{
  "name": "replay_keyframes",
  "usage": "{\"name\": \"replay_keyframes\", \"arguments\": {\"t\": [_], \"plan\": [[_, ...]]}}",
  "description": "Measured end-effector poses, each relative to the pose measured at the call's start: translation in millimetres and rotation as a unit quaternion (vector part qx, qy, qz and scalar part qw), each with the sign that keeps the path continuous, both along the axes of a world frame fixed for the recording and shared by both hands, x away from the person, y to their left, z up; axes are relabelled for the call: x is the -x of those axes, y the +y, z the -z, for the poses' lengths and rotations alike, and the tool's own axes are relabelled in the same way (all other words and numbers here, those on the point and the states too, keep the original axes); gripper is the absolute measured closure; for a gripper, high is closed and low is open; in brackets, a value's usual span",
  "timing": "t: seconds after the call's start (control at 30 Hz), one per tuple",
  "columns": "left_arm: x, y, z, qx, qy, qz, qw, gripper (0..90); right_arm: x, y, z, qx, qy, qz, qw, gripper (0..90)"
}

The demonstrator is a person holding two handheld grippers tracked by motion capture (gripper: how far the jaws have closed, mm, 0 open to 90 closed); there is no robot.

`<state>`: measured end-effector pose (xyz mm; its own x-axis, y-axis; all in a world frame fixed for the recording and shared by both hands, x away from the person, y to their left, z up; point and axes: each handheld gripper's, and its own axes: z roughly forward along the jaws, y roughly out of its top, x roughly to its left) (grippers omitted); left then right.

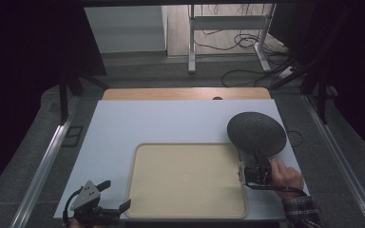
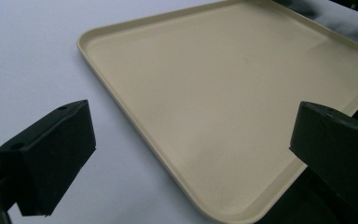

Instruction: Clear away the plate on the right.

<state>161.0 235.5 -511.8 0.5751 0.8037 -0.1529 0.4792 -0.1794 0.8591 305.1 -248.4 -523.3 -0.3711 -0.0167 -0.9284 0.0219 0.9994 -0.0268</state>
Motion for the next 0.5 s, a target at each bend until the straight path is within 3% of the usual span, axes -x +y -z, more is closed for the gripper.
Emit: {"name": "replay_keyframes", "arguments": {"t": [0.5], "plan": [[0.5, -0.1, -0.6, 0.0, -0.001, 0.0, 1.0, 0.0, 26.9, 18.8, -11.5, -0.007, -0.006, -0.046, 0.9989, 83.3]]}}
